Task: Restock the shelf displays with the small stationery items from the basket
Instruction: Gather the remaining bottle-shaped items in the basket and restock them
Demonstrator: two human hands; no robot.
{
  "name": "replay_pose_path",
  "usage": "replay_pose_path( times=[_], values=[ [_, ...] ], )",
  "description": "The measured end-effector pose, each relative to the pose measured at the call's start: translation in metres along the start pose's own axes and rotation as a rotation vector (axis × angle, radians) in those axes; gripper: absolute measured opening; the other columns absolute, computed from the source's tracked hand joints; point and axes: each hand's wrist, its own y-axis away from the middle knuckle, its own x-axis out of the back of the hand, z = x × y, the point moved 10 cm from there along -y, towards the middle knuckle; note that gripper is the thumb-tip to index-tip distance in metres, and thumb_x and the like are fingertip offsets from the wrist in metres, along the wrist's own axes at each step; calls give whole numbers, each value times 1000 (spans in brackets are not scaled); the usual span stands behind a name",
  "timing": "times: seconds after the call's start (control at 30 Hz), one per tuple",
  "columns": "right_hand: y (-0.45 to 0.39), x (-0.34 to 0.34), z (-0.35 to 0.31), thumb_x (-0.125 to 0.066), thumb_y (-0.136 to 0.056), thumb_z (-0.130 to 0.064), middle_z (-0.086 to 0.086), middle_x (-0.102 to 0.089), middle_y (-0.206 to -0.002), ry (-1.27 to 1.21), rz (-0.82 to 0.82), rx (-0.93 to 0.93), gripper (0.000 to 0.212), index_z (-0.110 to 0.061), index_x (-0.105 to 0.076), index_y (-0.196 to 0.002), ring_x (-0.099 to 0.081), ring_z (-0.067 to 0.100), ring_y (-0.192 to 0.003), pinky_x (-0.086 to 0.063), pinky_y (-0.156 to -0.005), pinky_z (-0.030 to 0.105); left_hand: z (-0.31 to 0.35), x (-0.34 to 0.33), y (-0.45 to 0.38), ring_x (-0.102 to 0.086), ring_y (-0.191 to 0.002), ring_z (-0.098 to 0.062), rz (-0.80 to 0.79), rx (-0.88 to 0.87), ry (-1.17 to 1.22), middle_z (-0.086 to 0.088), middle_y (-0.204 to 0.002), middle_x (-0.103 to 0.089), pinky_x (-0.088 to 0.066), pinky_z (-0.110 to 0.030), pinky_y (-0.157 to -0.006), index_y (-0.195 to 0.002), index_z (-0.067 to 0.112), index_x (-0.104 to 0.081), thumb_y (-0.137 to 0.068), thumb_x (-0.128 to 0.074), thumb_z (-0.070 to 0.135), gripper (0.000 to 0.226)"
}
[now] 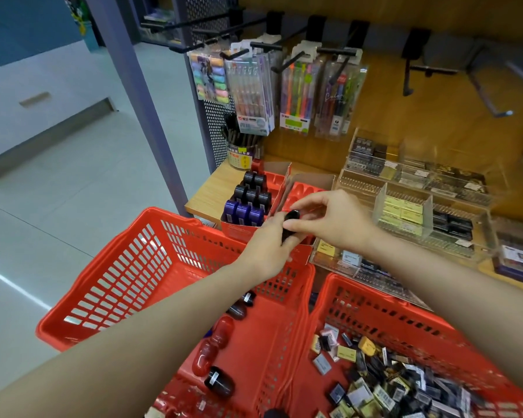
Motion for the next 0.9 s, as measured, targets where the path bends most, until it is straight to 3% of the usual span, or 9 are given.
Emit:
replay_pose_path(
  times=[0.1, 0.2, 0.37, 0.43, 0.53, 0.63, 0.8, 0.9],
  values=[
    [-7, 17, 20, -84, -69, -46, -23, -66, -76, 18, 70, -75, 29, -30, -76, -91, -65, -6, -72, -47, -62, 10, 2, 5, -4, -43, -133, -21, 38, -68, -180, -7, -144, -43, -38, -34, -111, -148, 16, -38, -97, -59, 29, 56],
    [-12, 26, 42, -85, -71, -42, -17, -65, -80, 99, 123, -137, 34, -25, -74, -98, -64, -1, -75, -43, -61, 12, -2, 4, -6, -23, -147, -18, 1, -153, -453, -2, -160, -28, -21, -32, -120, -152, 15, -32, -97, -60, 26, 63],
    [-13, -4, 48, -82, -73, -47, -12, -68, -91, 282, 83, -95, 35, -27, -72, -100, -59, 6, -81, -42, -68, 19, -22, -18, -2, -6, -152, -14, -171, -245, -794, 2, -166, -8, -5, -34, -121, -156, 21, -22, -99, -53, 28, 66],
    [-13, -14, 49, -82, -71, -49, -13, -67, -90, 320, 77, -93, 36, -29, -72, -100, -61, 11, -90, -44, -72, 24, -24, -16, -3, -5, -152, -13, -175, -267, -810, 1, -166, -7, -3, -32, -121, -157, 20, -20, -98, -53, 23, 67],
    [-12, -26, 48, -80, -71, -51, -7, -72, -103, 388, 45, -78, 42, -27, -73, -105, -58, 18, -109, -48, -93, 42, -27, -14, -4, -5, -152, -13, -193, -281, -828, 0, -166, -6, -3, -30, -121, -157, 19, -19, -97, -52, 19, 69],
    [-12, -25, 48, -74, -77, -55, -6, -71, -111, 429, 7, -74, 43, -29, -72, -111, -55, 19, -116, -43, -100, 46, -29, -17, -3, -3, -152, -13, -222, -275, -835, 0, -166, -4, -2, -31, -121, -158, 19, -16, -97, -51, 19, 71],
    [-3, -21, 42, -62, -93, -39, -12, -67, -117, 479, 40, -2, 21, -32, -73, -110, -50, 18, -117, -36, -101, 43, -28, -12, -2, -5, -152, -13, -205, -292, -840, -2, -165, -13, -3, -27, -122, -157, 14, -19, -98, -47, 15, 66],
    [2, -35, 43, -51, -93, -20, -14, -59, -126, 541, -29, -8, 31, -31, -71, -115, -42, 16, -123, -26, -99, 40, -27, -16, 0, -3, -152, -16, -243, -267, -844, -5, -165, -10, 0, -27, -122, -157, 11, -16, -96, -48, 12, 68]
  ],
)
